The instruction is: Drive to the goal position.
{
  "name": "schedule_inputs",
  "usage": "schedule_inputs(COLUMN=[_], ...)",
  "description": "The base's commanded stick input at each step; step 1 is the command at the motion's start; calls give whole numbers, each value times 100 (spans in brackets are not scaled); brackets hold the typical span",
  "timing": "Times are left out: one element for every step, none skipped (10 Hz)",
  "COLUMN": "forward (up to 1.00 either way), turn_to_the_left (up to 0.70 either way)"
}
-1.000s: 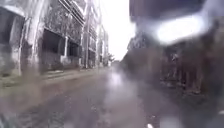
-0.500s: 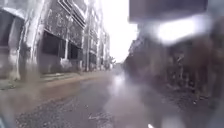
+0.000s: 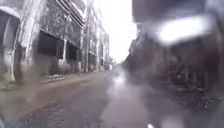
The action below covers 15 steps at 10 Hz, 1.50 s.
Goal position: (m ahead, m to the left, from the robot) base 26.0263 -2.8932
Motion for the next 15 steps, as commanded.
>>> schedule_inputs(forward=[50,50,50,50,50,50,50,50,50,50,50,50,50,50,50], turn_to_the_left=[2,2,2,2,2,2,2,2,2,2,2,2,-3,-28,-44])
